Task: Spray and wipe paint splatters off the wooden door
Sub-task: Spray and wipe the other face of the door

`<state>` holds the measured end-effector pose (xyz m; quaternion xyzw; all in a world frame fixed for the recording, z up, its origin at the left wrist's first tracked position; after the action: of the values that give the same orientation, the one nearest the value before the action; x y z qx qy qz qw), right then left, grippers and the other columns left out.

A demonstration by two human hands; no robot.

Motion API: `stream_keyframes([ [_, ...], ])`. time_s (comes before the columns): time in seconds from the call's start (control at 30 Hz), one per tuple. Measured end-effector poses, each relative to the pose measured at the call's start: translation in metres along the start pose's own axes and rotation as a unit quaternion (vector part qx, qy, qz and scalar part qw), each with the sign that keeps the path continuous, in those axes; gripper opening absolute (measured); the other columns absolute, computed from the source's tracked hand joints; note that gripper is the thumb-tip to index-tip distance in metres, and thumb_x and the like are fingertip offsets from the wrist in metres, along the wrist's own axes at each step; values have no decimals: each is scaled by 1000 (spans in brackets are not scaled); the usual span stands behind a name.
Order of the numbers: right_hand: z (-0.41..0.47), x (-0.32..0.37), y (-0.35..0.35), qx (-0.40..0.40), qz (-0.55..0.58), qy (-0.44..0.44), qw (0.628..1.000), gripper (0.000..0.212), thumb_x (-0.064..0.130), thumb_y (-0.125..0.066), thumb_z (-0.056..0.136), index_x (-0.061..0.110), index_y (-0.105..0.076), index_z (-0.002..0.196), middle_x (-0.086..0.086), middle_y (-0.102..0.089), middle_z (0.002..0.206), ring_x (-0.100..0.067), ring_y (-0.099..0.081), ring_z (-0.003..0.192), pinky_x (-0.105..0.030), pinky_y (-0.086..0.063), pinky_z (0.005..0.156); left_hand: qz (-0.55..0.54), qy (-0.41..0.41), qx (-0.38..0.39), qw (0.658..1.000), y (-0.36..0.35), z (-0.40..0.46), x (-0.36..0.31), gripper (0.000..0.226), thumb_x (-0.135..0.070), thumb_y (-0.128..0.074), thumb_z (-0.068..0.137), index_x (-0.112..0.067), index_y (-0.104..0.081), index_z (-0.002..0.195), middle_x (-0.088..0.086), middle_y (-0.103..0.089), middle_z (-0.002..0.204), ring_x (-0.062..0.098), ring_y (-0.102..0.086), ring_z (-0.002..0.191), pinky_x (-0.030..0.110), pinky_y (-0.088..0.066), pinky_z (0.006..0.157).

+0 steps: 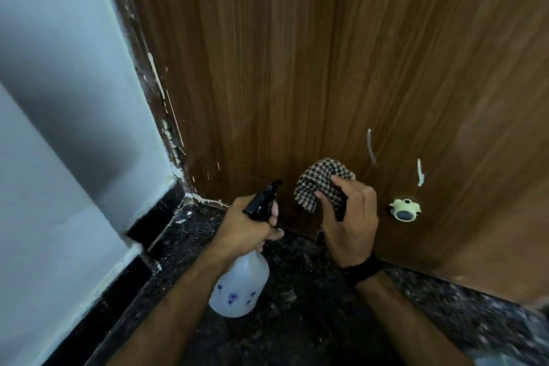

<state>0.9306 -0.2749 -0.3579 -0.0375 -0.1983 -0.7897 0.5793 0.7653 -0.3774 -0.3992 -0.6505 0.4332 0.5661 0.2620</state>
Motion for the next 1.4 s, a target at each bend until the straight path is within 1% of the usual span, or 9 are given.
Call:
stream_keyframes([
  [0.13,3,-35,-14,36,-23,-65,997,42,10,-82,82,0,-63,118,-14,-64,109,-26,-58,102,-23,-41,96,59,-7,-1,998,-11,3,-13,26,10,-74,75,-12,-60,78,5,-57,69,17,-47,46,31,-43,51],
  [0.37,-34,-42,-36,78,-27,-57,995,56,-16,-79,62,0,-68,115,-13,-64,98,-29,-57,94,-32,-44,86,73,1,33,997,-30,6,-24,25,10,-74,77,-13,-63,80,2,-58,71,22,-50,62,26,-40,48],
  [0.57,24,-14,-38,4,5,19,1000,38,-4,-76,81,4,-68,118,-15,-65,98,-33,-63,86,-30,-43,82,105,-2,14,994,-31,2,-32,28,14,-72,76,-12,-60,77,4,-55,68,16,-49,55,26,-41,45],
  [0.77,-14,-26,-42,65,-32,44,996,33,-3,-51,95,9,-69,120,-7,-58,100,-26,-52,85,-37,-49,62,85,-19,6,996,-30,-15,-54,24,15,-72,78,-5,-63,87,6,-59,75,20,-50,61,25,-41,45],
  [0.83,-24,-35,-35,91,-38,25,995,32,-4,-55,92,8,-72,117,-7,-60,98,-27,-54,85,-40,-52,62,87,-27,12,996,-33,-23,-62,24,15,-71,78,-6,-63,87,7,-59,77,21,-50,63,25,-41,46],
  [0.97,21,-37,21,-21,-20,10,1000,32,-3,-76,83,4,-73,114,-13,-65,89,-31,-61,77,-36,-49,73,66,-39,17,997,-42,-31,-75,25,16,-70,79,-6,-63,89,8,-59,77,21,-50,64,25,-39,45],
  [1.1,82,-34,53,-95,-26,24,995,31,3,-81,82,3,-74,113,-15,-65,92,-27,-58,84,-30,-45,78,63,-49,40,996,-61,-28,-85,24,15,-71,80,-6,-64,91,7,-58,78,16,-48,58,24,-38,45],
  [1.27,35,-41,9,41,-77,93,992,35,1,-73,84,10,-72,117,-9,-64,97,-24,-51,89,-28,-48,64,45,-49,43,997,-78,-11,-90,27,12,-72,79,-13,-65,88,4,-59,78,19,-46,60,24,-40,46],
  [1.4,-15,-56,-11,104,-71,62,990,37,-2,-67,84,12,-69,119,-6,-61,98,-23,-52,90,-36,-53,53,57,-57,31,996,-77,-10,-91,27,13,-72,79,-11,-64,89,3,-59,77,12,-43,53,25,-37,47],
])
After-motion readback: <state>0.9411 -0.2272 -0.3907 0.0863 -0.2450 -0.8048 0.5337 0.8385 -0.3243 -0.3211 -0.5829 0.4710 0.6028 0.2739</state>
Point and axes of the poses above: each hand's wrist, its own z-axis towards the middle knuckle, its own y-axis out of the back of the hand, x = y × z, the point moved 8 cm from there along z, towards the middle knuckle
